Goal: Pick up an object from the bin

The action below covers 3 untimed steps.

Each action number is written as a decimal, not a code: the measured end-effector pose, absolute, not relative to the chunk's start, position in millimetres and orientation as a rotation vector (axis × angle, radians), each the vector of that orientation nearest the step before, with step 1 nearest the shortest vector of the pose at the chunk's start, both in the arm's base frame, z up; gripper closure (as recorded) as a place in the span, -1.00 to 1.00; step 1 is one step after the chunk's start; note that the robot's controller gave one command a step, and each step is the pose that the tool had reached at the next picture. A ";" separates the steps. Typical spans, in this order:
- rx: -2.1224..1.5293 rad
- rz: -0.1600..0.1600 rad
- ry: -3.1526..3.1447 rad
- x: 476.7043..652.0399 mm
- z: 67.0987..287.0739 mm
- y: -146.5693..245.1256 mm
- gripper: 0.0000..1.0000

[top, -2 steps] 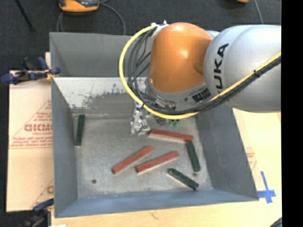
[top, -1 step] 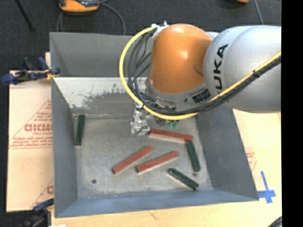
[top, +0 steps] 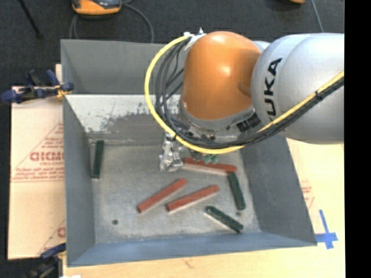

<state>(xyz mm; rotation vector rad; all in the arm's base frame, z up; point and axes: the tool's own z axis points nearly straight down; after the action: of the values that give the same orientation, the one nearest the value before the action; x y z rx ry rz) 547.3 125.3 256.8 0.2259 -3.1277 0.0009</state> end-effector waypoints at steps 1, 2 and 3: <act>0.133 0.001 -3.135 539.4 174.0 93.4 -1.00; 0.135 -0.001 -3.142 541.1 177.0 94.5 -1.00; 0.215 -0.004 -3.142 530.0 79.8 82.4 1.00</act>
Offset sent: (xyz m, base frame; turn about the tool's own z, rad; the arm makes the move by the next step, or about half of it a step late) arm 0.0000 0.0000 0.0000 0.0000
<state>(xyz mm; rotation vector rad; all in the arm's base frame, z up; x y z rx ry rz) 530.0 82.4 79.8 0.2149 -3.1416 -0.0043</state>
